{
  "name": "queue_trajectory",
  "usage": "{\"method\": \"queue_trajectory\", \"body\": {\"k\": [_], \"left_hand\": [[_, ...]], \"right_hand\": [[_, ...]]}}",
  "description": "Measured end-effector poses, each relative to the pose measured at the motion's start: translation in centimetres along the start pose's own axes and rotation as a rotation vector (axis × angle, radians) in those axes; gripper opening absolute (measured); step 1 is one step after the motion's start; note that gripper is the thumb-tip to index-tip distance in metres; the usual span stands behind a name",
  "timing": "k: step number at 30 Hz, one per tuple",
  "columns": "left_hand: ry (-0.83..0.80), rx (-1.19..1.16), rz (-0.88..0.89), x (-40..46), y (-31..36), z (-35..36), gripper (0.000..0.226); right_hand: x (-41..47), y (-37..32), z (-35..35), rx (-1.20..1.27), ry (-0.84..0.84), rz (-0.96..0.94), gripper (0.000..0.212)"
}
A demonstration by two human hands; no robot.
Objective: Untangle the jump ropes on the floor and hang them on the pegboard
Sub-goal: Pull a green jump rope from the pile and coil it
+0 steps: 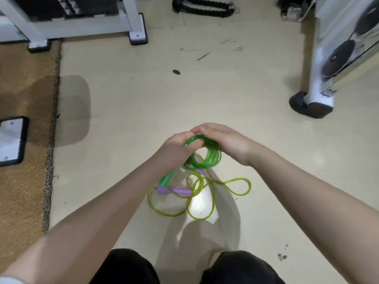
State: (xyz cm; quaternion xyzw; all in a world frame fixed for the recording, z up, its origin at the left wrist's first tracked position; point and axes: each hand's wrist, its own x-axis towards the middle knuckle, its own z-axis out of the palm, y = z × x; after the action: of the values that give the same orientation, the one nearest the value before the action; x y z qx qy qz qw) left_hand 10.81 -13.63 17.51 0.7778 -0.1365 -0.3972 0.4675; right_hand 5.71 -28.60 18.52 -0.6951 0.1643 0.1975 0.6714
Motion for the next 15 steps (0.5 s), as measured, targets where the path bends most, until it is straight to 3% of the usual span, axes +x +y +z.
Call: {"method": "queue_trajectory", "body": {"k": [3, 7, 11, 15], "left_hand": [[-0.026, -0.074, -0.005, -2.8, 7.6, -1.6, 0.017], [-0.039, -0.130, 0.009, -7.7, 18.2, -3.8, 0.002], [-0.098, -0.193, -0.023, -13.0, 27.9, -6.4, 0.015], [-0.149, -0.090, 0.063, -16.8, 37.8, -9.7, 0.021]], "right_hand": [[-4.1, -6.7, -0.7, -0.262, 0.017, -0.063, 0.017], [-10.3, -16.0, -3.2, -0.185, 0.071, -0.076, 0.017], [-16.5, -25.5, -6.3, -0.234, 0.008, -0.005, 0.021], [-21.0, -34.9, -7.7, -0.479, 0.094, -0.065, 0.015]]}}
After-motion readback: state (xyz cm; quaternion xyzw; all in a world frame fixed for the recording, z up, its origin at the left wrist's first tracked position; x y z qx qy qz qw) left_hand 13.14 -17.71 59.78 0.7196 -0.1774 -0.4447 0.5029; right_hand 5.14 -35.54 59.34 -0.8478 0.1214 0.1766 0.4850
